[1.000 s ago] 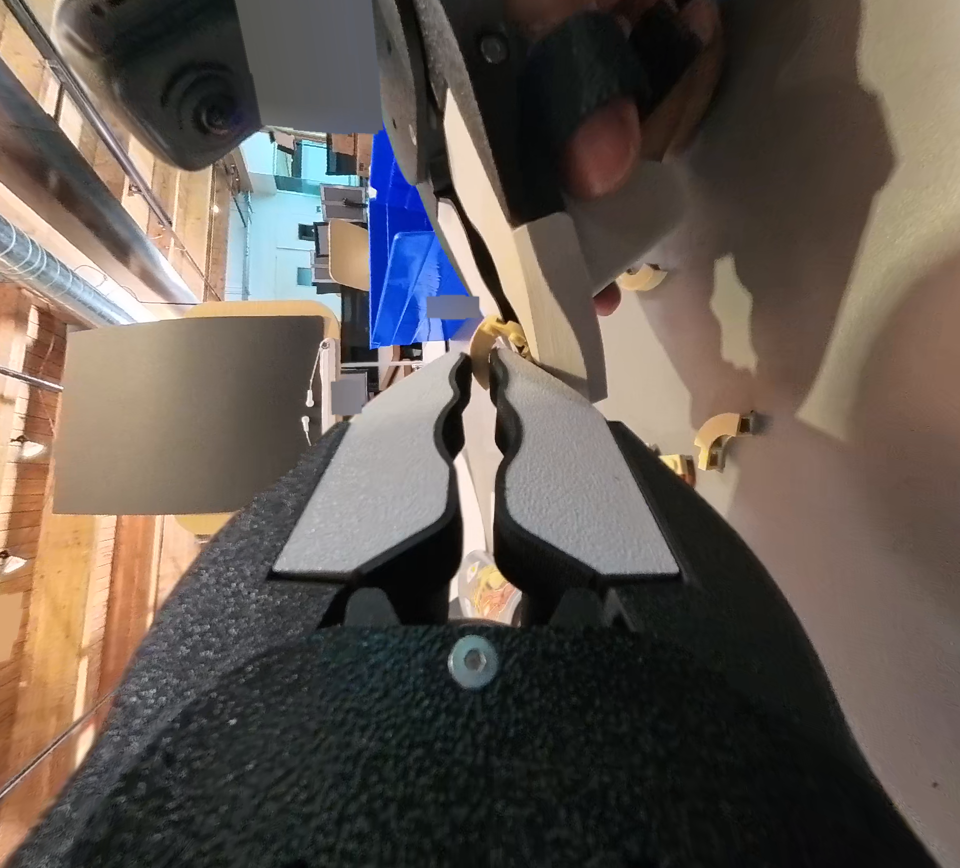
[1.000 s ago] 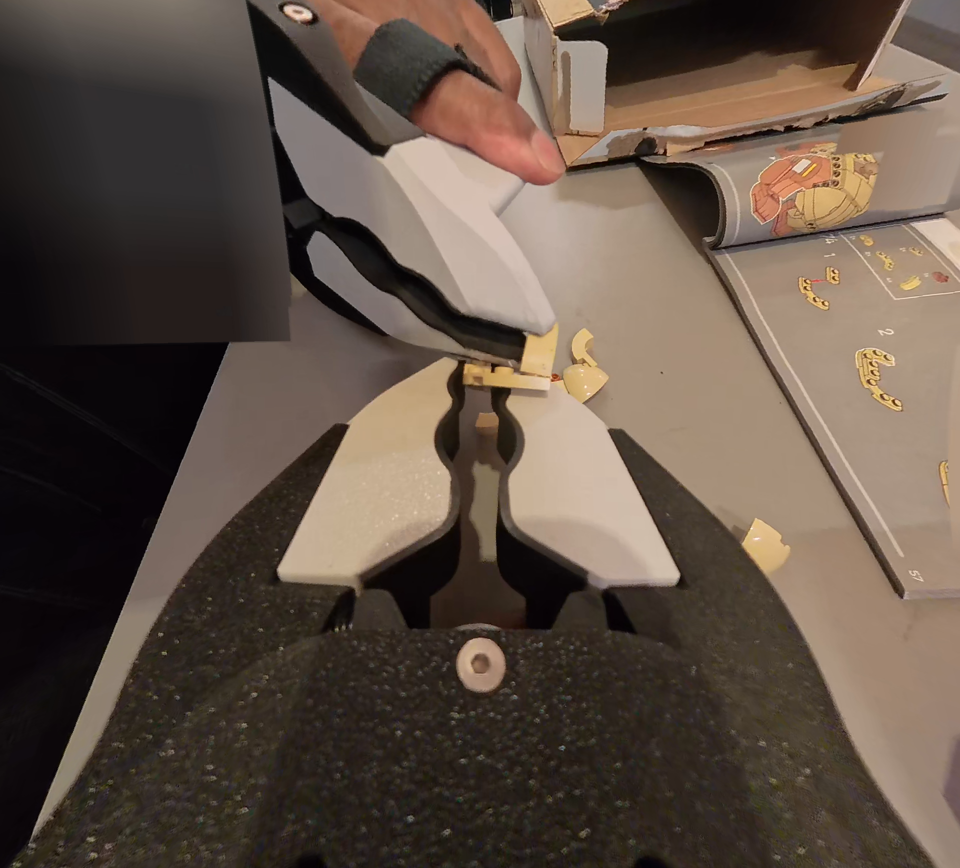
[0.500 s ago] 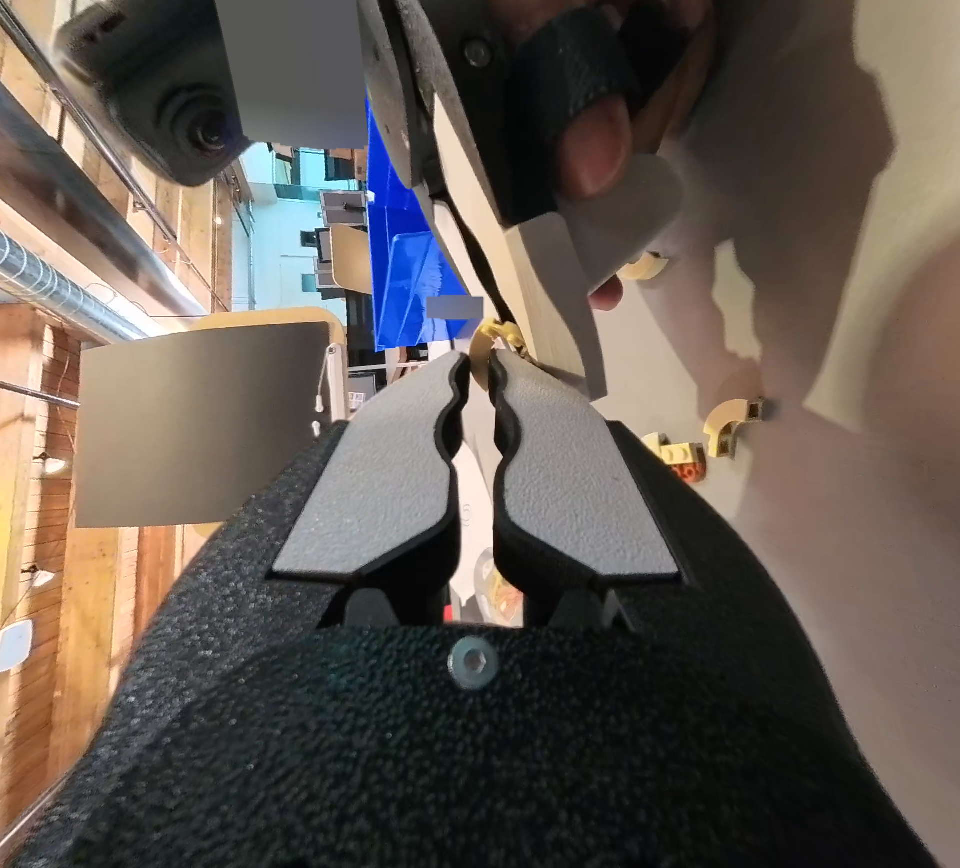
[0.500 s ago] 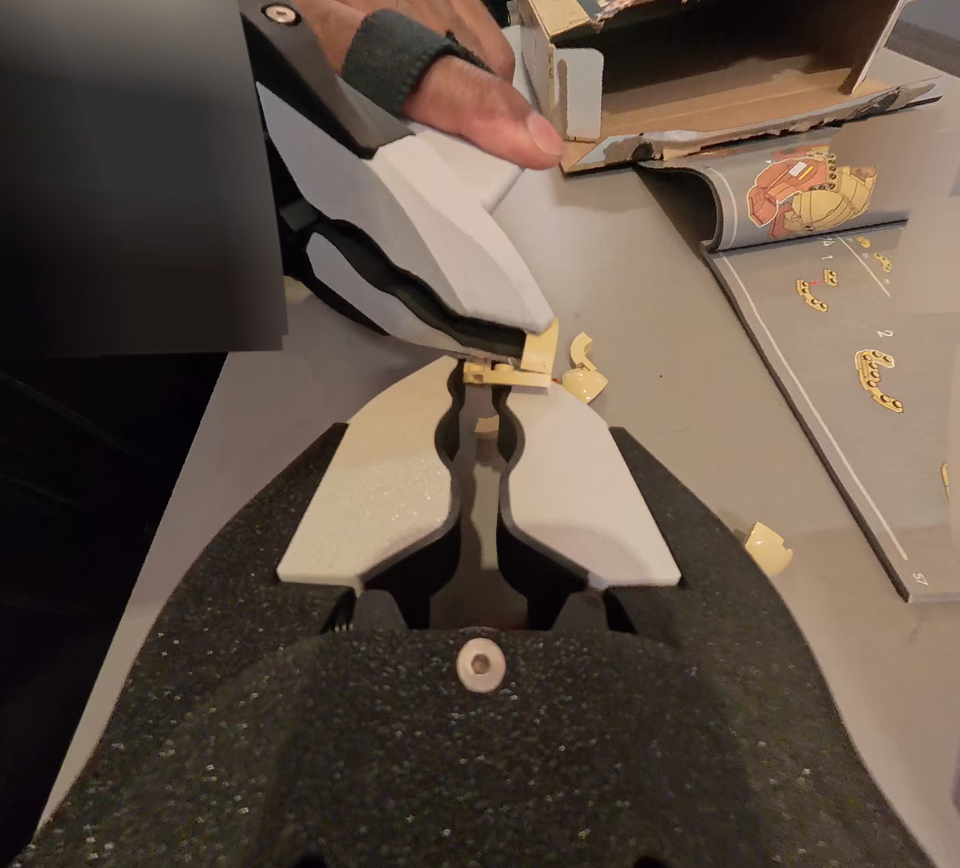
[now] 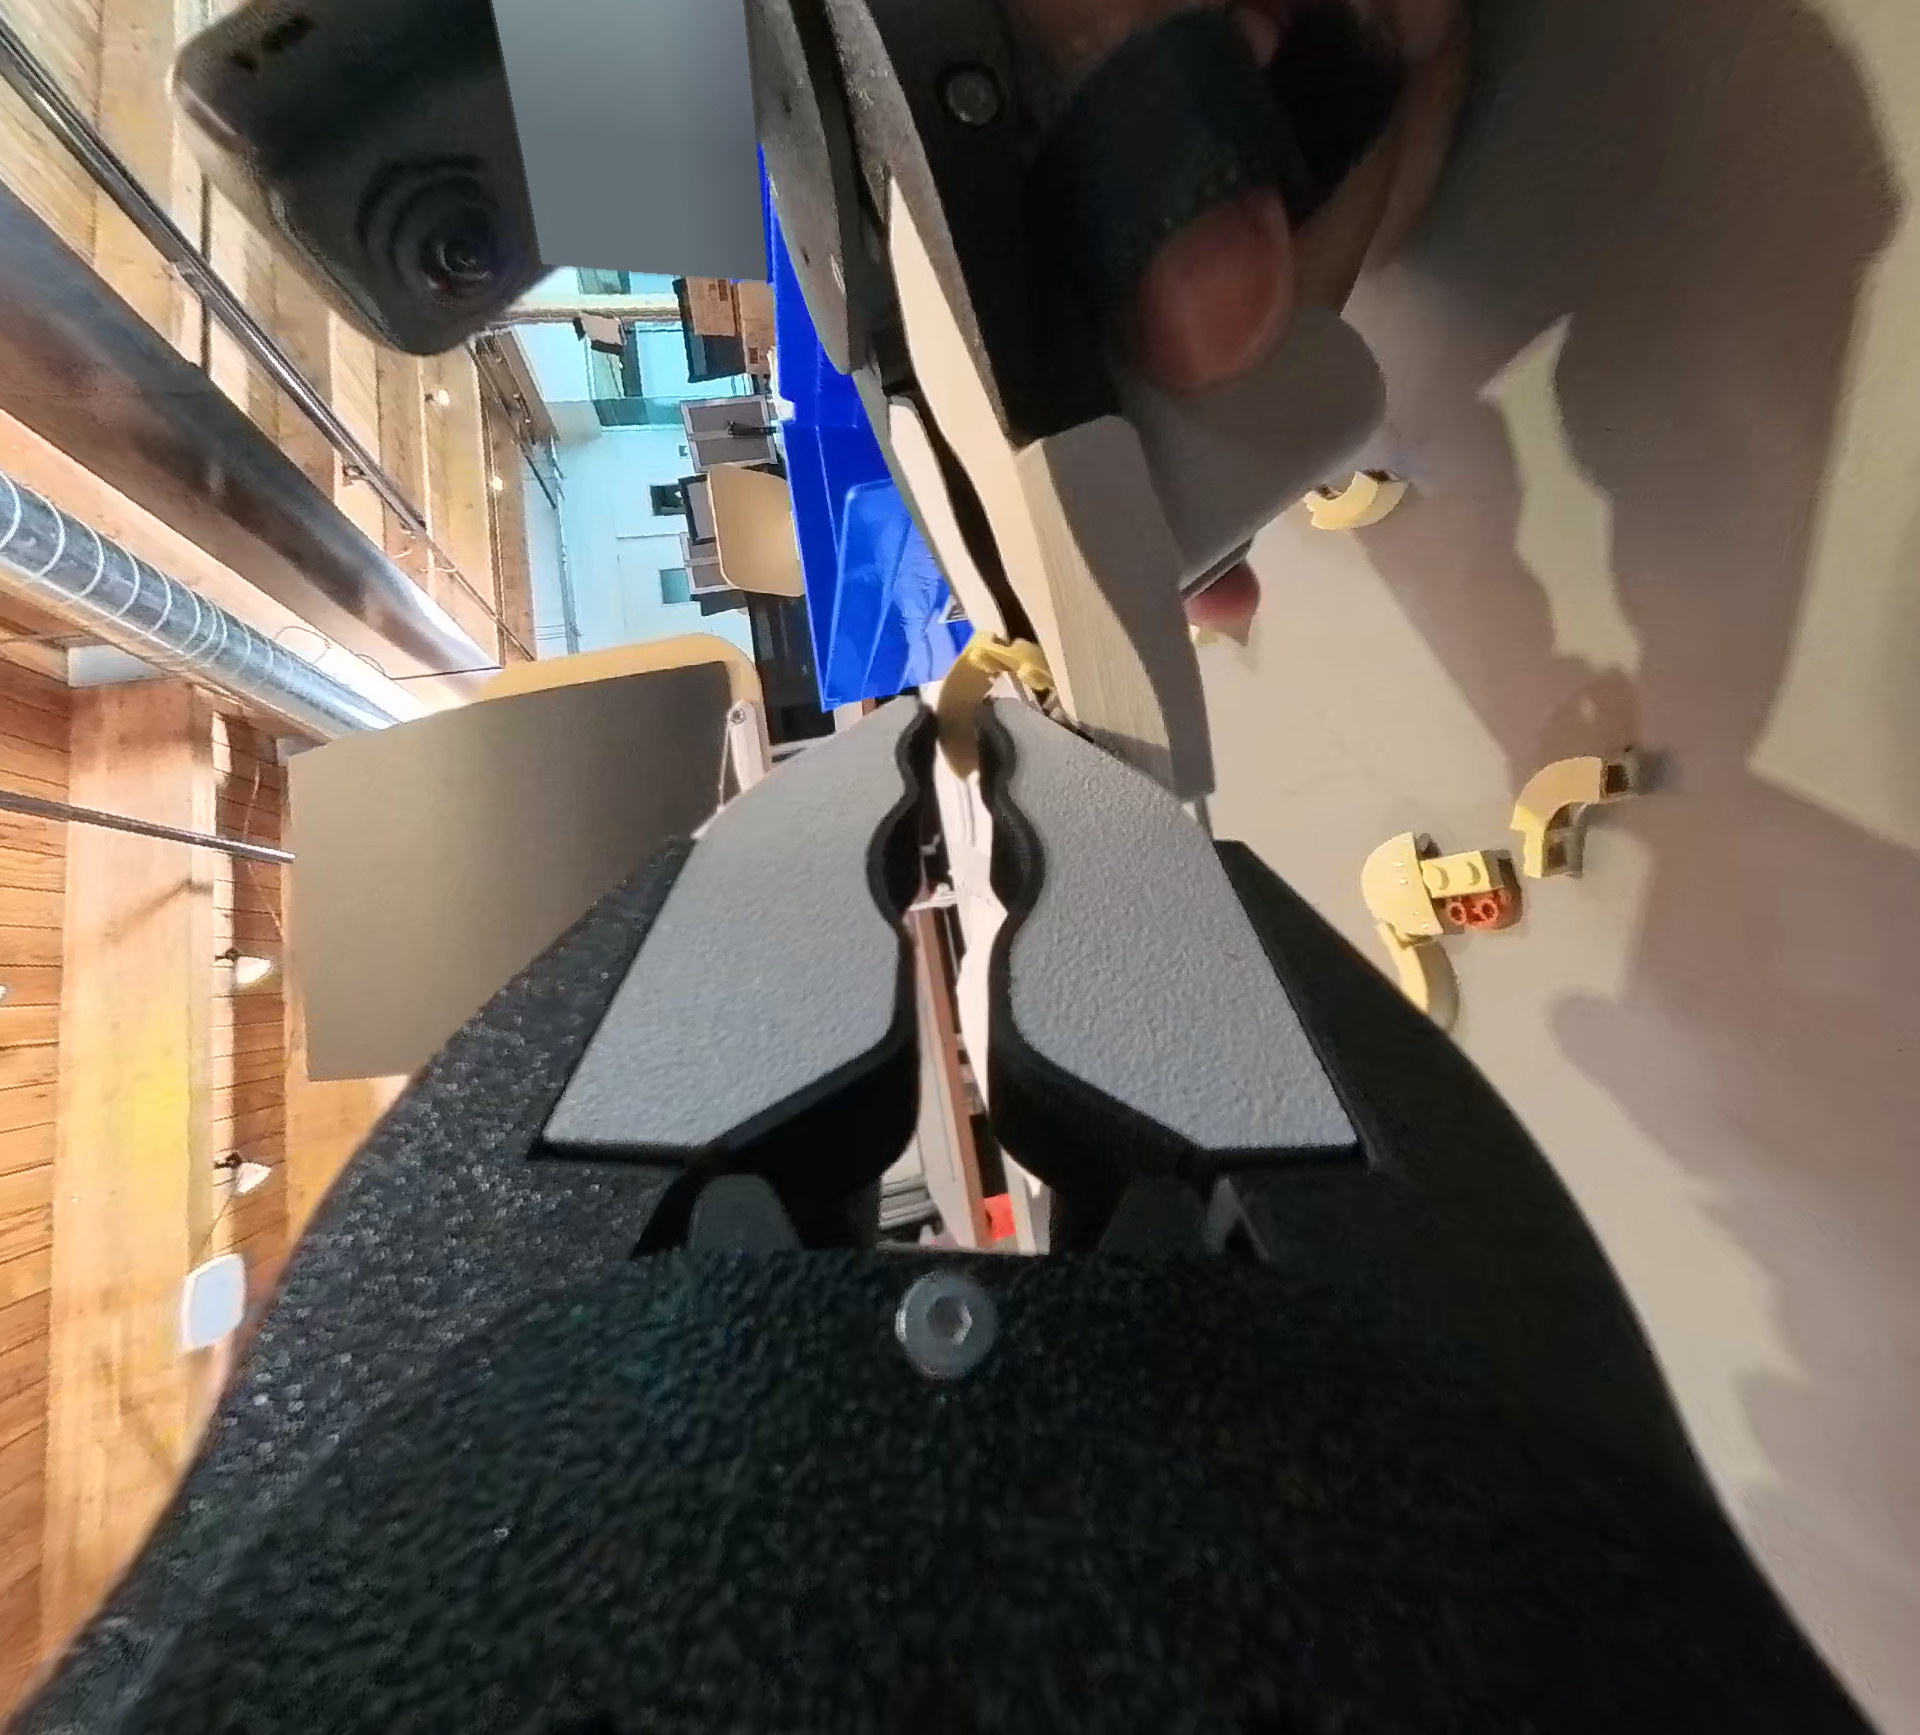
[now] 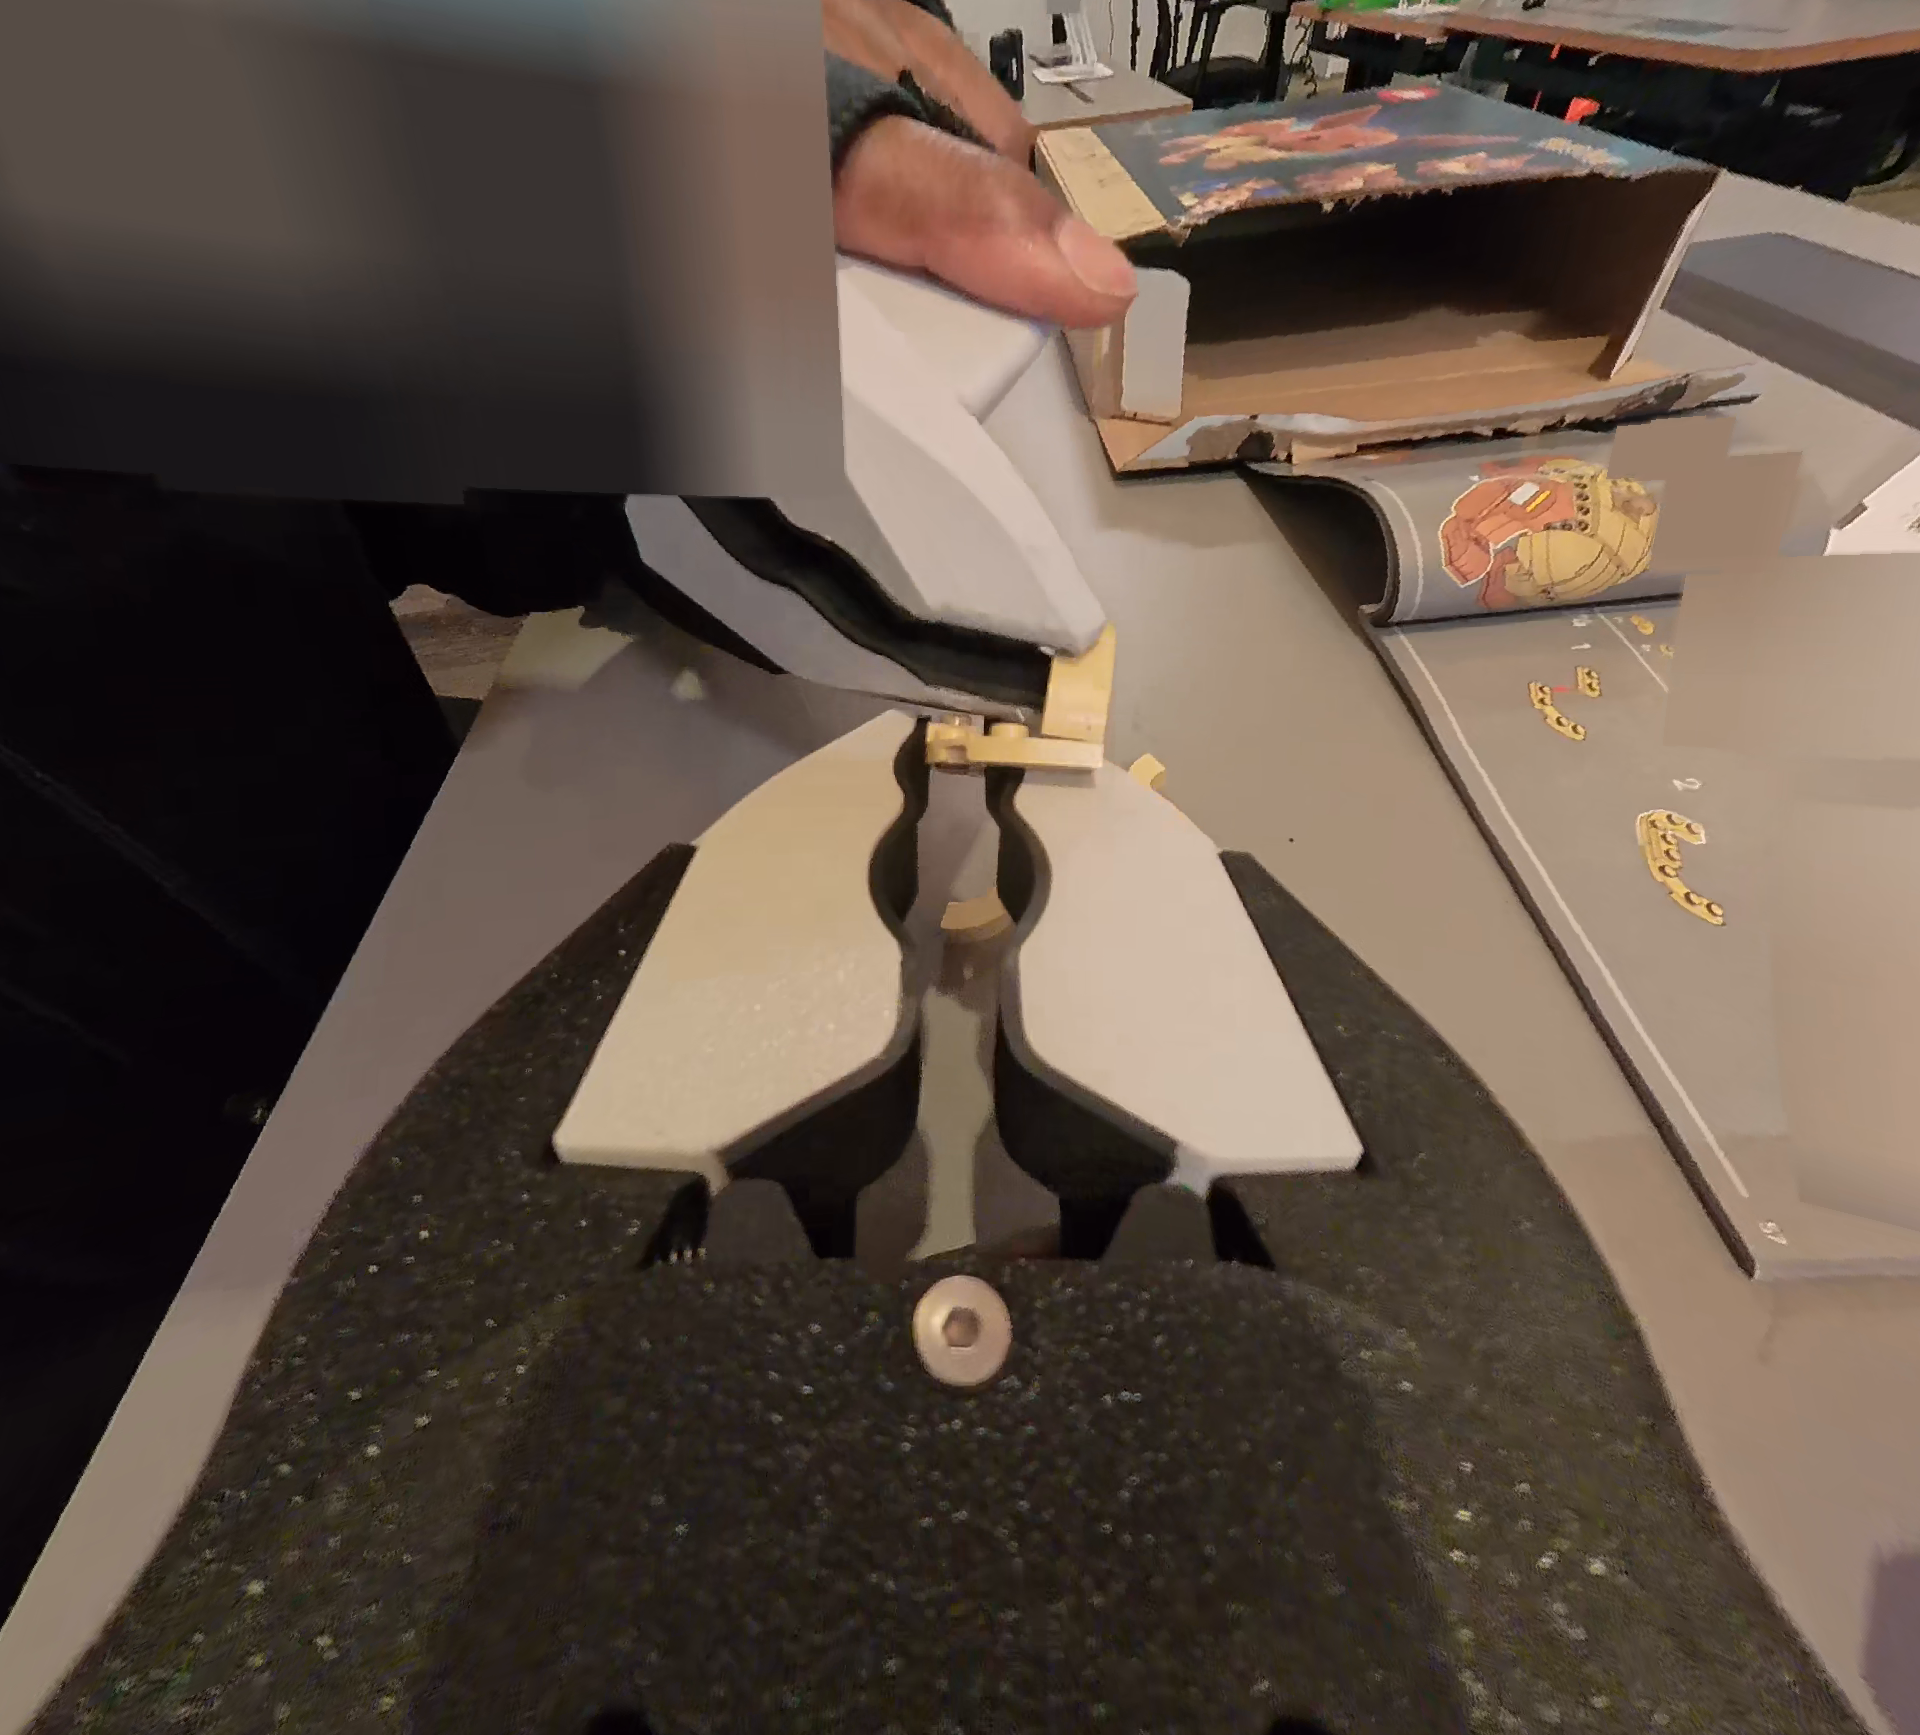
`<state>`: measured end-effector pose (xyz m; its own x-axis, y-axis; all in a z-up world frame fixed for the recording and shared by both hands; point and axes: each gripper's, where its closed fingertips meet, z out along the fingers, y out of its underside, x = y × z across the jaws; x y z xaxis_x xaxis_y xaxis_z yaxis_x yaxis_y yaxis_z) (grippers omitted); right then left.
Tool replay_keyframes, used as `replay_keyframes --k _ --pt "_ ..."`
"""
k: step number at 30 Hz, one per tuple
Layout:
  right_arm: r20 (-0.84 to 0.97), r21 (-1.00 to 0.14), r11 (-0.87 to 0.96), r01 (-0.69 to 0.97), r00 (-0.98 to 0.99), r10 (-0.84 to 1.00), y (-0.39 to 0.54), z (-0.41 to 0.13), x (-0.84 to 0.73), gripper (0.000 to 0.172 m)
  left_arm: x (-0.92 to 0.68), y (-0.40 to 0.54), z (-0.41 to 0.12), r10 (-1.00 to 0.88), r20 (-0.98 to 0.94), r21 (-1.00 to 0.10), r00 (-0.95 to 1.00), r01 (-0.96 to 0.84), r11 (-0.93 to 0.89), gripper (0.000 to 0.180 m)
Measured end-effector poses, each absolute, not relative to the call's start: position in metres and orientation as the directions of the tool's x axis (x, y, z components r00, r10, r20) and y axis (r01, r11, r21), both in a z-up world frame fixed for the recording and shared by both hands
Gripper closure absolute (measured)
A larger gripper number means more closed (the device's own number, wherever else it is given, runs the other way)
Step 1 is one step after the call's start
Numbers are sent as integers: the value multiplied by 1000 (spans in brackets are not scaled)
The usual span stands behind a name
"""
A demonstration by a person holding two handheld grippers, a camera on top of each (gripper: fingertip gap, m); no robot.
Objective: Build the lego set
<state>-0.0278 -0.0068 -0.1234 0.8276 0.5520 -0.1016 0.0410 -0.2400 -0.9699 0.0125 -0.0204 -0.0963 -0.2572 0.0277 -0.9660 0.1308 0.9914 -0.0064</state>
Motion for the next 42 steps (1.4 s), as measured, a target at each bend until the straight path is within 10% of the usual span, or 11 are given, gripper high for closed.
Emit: replay_keyframes --k 42 --pt "13 -1000 3 13 845 534 -15 -88 -34 162 1 -34 -68 211 -934 152 -288 213 965 172"
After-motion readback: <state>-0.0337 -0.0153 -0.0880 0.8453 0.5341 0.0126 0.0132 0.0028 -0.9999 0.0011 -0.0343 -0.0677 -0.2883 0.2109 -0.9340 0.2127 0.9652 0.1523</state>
